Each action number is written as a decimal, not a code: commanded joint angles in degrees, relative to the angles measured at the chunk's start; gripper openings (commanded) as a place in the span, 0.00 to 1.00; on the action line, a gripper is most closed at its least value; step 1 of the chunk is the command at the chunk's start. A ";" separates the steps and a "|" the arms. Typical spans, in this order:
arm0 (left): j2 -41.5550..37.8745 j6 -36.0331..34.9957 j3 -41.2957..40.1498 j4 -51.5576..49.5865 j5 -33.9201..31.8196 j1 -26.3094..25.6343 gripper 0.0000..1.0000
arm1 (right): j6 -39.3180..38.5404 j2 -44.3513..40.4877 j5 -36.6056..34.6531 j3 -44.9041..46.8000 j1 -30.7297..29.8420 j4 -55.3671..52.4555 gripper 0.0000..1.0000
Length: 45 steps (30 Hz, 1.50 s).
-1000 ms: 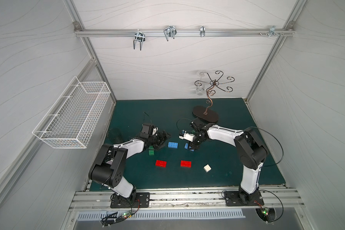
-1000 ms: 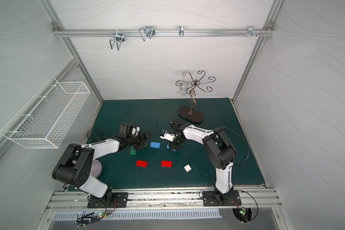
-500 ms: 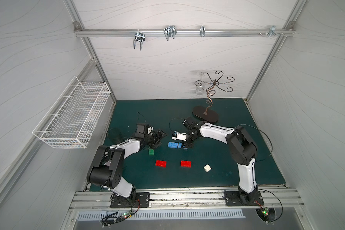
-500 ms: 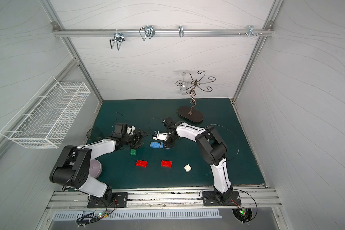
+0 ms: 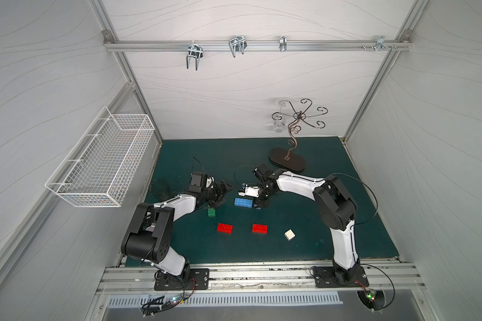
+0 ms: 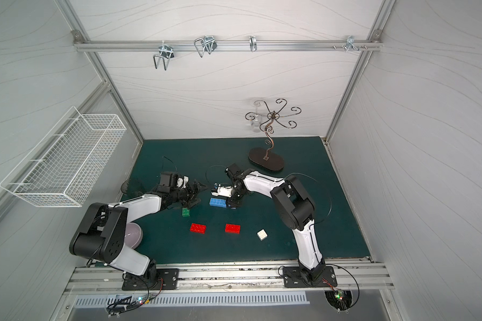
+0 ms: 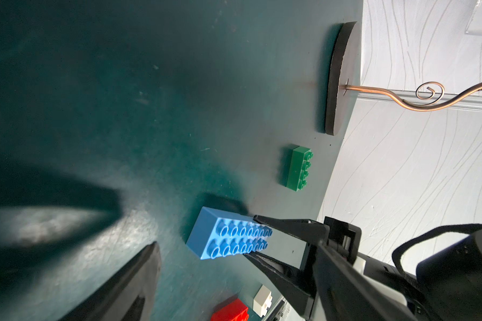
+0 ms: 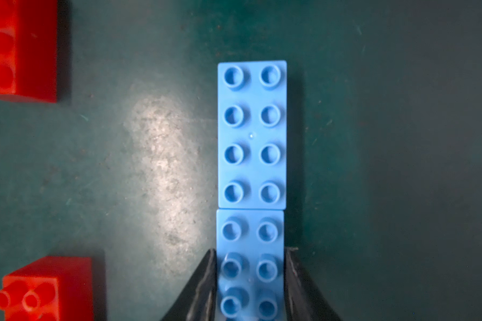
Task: Assemble a small pinwheel with lego
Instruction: Assemble the lego brick at the center of the board, then pick up the lego brick from the center of the board.
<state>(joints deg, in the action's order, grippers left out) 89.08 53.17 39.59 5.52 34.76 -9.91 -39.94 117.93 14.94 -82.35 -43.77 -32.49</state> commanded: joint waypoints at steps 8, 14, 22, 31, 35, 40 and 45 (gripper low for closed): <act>0.22 -1.03 0.70 1.19 0.59 -0.19 0.92 | 13.66 -7.27 7.60 -0.56 5.10 3.30 0.65; 3.00 -1.66 6.13 -0.65 -2.49 -3.86 0.92 | 24.40 -12.57 -0.19 2.99 12.78 8.78 0.64; 6.19 -4.12 11.92 -5.70 -5.78 -5.21 0.92 | 30.03 -5.20 -8.37 -1.50 13.56 0.46 0.62; 6.24 -5.14 11.07 -6.36 -5.64 -5.21 0.92 | 29.07 -0.93 -9.11 -2.11 13.45 -0.34 0.58; 6.38 -4.91 11.12 -5.93 -5.54 -5.21 0.92 | 28.72 -0.65 -9.69 -1.84 13.54 -0.11 0.55; 6.31 -4.43 10.94 -5.47 -5.27 -5.21 0.92 | 28.61 -0.11 -9.78 -1.98 13.62 -0.42 0.51; 6.35 -4.58 10.92 -5.52 -5.06 -5.21 0.92 | 28.69 0.45 -10.09 -2.08 13.71 -0.78 0.48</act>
<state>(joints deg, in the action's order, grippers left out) 94.37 49.50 49.76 -0.64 29.41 -15.07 -11.38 117.19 5.17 -83.99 -30.13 -31.55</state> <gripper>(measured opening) 0.923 0.485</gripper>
